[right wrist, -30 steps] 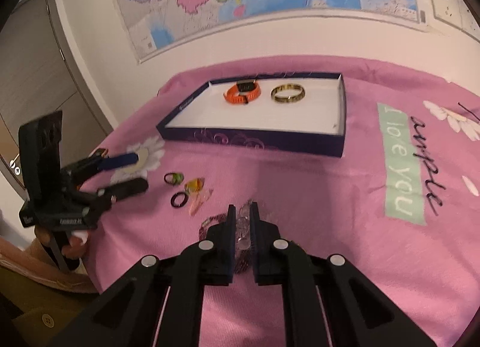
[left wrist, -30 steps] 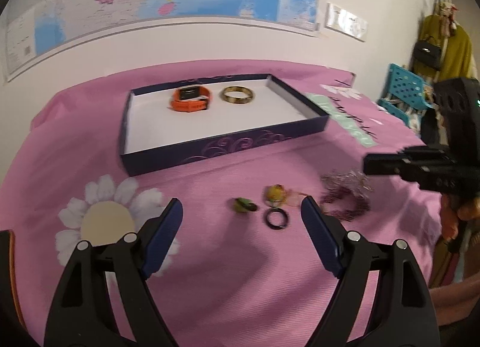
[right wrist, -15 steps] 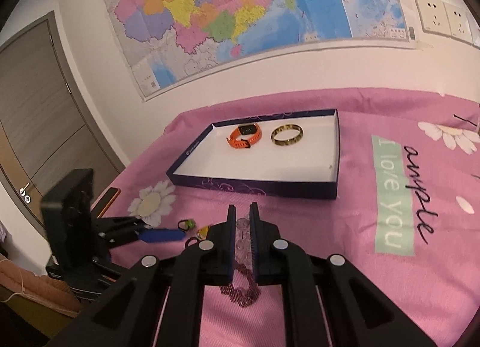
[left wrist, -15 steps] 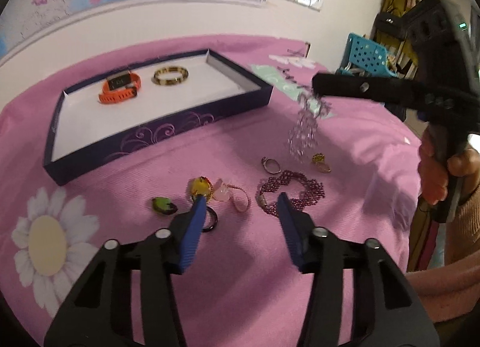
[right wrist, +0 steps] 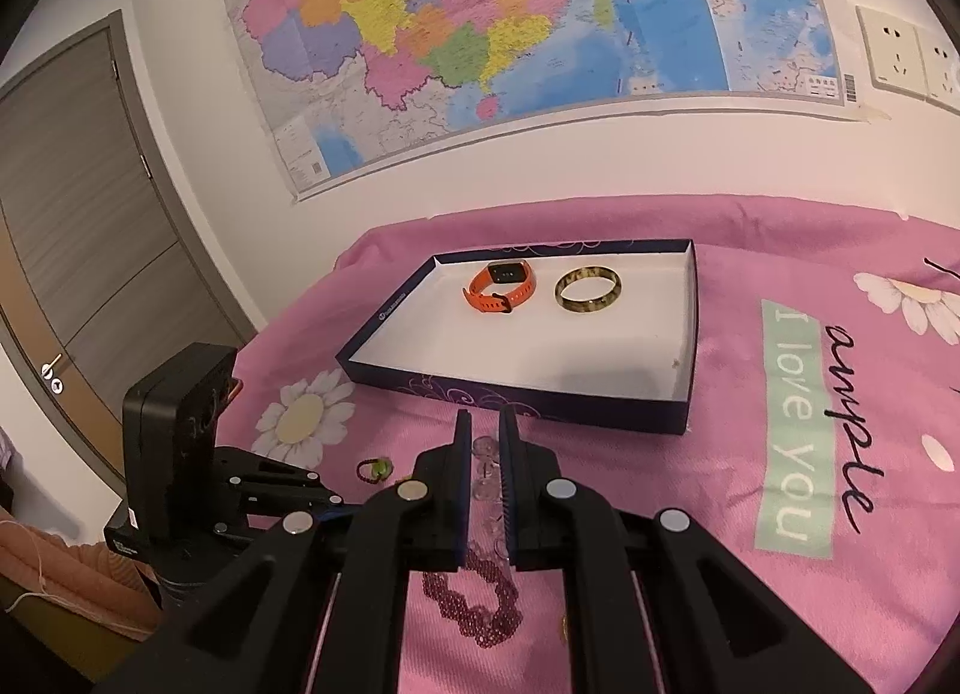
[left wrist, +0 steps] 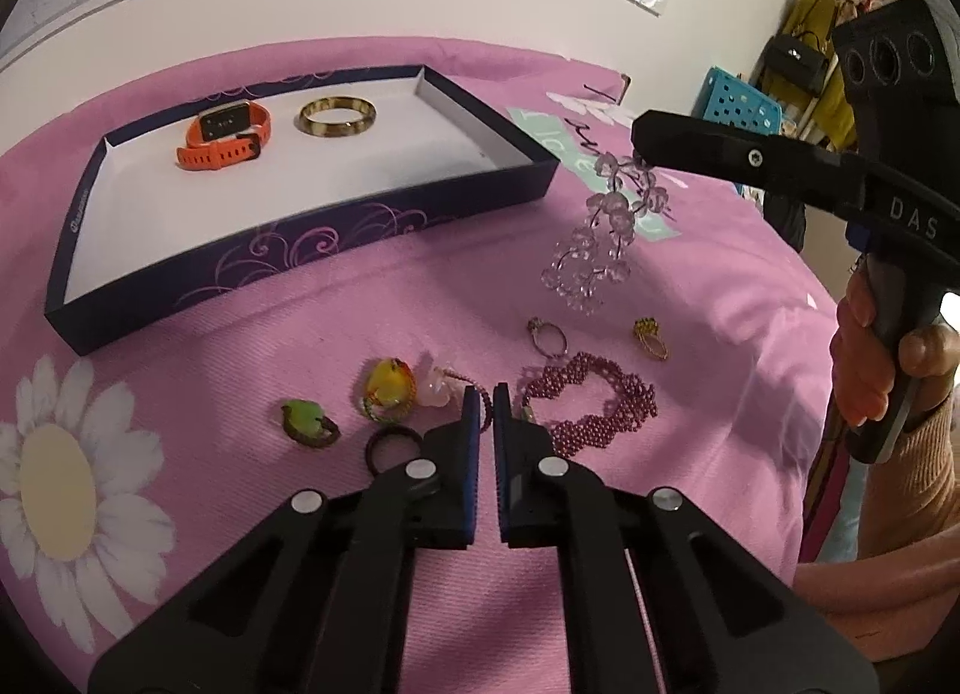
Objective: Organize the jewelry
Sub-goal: 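Lift the crystal bracelet with the right tool while the left tool grasps the pink heart pendant, then carry the pendant into the tray and open the left tool while the right tool releases the crystal bracelet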
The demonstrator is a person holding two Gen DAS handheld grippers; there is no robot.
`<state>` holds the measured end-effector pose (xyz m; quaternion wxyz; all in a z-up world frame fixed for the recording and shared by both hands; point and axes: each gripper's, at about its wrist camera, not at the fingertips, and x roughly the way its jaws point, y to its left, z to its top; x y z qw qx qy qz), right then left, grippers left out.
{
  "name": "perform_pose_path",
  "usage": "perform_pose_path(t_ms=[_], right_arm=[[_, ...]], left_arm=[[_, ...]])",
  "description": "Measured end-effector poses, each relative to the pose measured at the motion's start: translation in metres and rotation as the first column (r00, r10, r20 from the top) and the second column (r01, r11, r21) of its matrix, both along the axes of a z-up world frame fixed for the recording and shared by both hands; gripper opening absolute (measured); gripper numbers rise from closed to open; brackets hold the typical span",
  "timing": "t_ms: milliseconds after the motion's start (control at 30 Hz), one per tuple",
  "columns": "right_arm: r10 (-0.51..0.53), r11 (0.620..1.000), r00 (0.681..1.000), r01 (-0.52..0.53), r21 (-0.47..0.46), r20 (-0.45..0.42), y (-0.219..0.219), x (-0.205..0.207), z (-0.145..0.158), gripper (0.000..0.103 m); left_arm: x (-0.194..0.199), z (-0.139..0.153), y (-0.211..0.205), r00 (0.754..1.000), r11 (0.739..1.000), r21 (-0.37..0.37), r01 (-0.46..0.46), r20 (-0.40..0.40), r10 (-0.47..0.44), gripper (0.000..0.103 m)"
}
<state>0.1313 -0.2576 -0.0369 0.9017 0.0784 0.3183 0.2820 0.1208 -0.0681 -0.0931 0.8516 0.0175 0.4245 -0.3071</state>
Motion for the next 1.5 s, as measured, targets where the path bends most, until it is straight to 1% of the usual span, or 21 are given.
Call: perform_pose_path(t_ms=[300,533,833,1200,1500], right_arm=[[0.016,1.000,0.999,-0.016,-0.004,0.031,0.004,0.006,0.011,0.007],[0.023,1.000,0.999,-0.023,-0.004,0.040,0.009,0.011,0.014,0.007],[0.037,0.999,0.997,-0.036,-0.009,0.063,0.018,0.019,0.023,0.007],[0.043,0.999,0.995,-0.040,-0.034,0.085,0.033,0.053,0.034,0.007],[0.027,0.999,0.997,-0.025,-0.020,0.068,0.039,0.095,0.034,0.007]], left_arm=[[0.001,0.018,0.014,0.999,0.999,-0.047,-0.010,0.036,0.012,0.004],[0.006,0.032,0.025,0.996,0.998,-0.060,-0.033,0.075,0.037,0.004],[0.014,0.051,0.036,0.989,0.996,-0.059,-0.061,0.128,0.068,0.004],[0.045,0.066,0.048,0.980,0.992,-0.048,-0.118,0.158,0.125,0.004],[0.083,0.064,0.056,0.977,0.987,-0.031,-0.157,0.139,0.159,0.004]])
